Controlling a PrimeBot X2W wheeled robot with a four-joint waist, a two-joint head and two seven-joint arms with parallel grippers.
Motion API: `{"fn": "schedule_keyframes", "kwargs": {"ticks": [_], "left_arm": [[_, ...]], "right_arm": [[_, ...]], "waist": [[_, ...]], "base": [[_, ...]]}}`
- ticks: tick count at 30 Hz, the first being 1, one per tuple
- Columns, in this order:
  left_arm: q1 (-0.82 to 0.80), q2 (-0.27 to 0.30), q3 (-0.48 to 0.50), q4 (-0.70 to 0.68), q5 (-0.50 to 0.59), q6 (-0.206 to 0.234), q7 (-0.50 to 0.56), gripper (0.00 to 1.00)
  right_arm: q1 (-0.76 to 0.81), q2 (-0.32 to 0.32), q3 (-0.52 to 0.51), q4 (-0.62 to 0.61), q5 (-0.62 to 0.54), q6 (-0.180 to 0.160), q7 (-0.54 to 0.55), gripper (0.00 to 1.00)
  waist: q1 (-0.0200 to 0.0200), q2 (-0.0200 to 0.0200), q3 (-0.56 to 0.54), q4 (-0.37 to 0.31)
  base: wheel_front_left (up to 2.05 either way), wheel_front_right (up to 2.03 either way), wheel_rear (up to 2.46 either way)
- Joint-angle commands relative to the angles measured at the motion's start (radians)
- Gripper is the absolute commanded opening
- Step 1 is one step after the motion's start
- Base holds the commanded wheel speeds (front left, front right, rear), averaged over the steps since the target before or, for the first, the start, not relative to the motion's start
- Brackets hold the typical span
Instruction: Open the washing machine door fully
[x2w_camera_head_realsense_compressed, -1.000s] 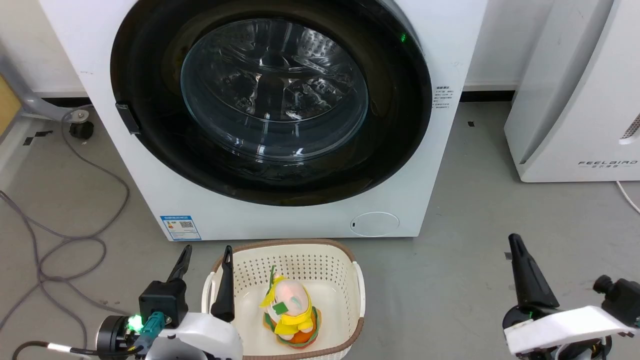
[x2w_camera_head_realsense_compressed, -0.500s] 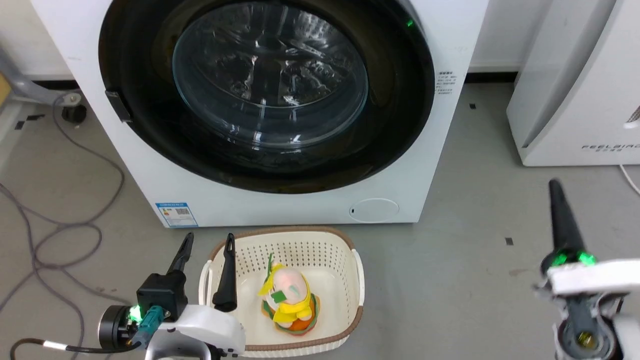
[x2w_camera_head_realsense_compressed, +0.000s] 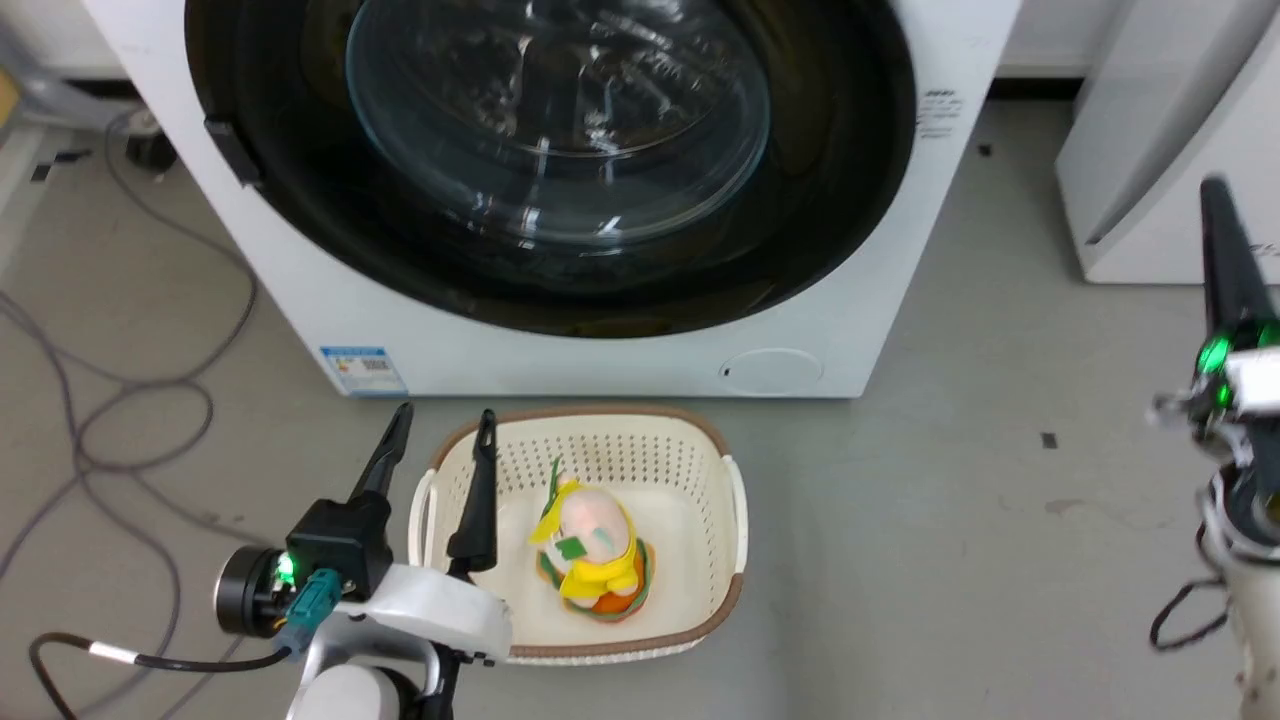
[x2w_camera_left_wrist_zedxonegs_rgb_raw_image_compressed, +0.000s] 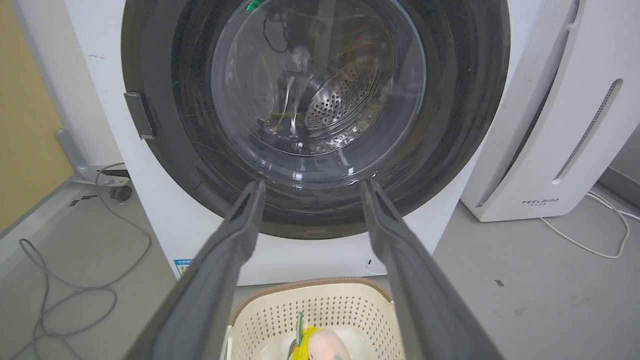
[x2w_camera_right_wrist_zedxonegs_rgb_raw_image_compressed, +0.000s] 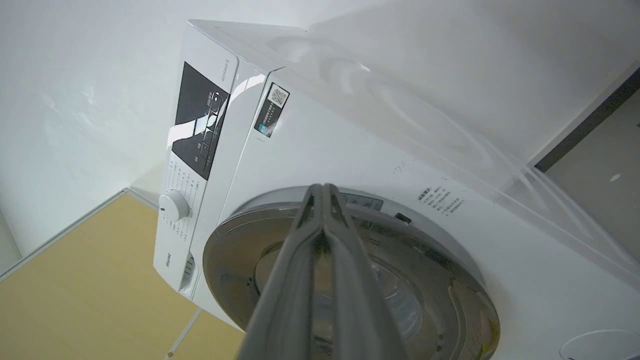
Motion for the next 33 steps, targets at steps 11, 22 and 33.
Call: {"fn": "schedule_keyframes", "kwargs": {"ticks": [11, 22, 33], "left_arm": [[-0.068, 0.001, -0.028, -0.004, -0.013, -0.012, -0.031, 1.0], [-0.124, 0.001, -0.045, -0.012, -0.036, -0.012, -0.054, 1.0], [-0.184, 0.001, -0.075, -0.011, -0.065, -0.009, -0.077, 1.0]], "right_arm": [[-0.287, -0.18, 0.225, 0.093, 0.224, 0.001, 0.034, 0.0], [-0.664, -0.318, 0.606, 0.251, 0.391, 0.001, 0.078, 0.0], [-1.032, -0.312, 1.013, 0.503, 0.584, 0.001, 0.208, 0.0]], "waist": [[-0.0001, 0.0, 0.096, 0.046], [-0.0001, 0.0, 0.191, 0.06], [-0.0001, 0.0, 0.274, 0.075]], "base": [[0.0, 0.0, 0.0], [0.0, 0.0, 0.0], [0.0, 0.0, 0.0]]}}
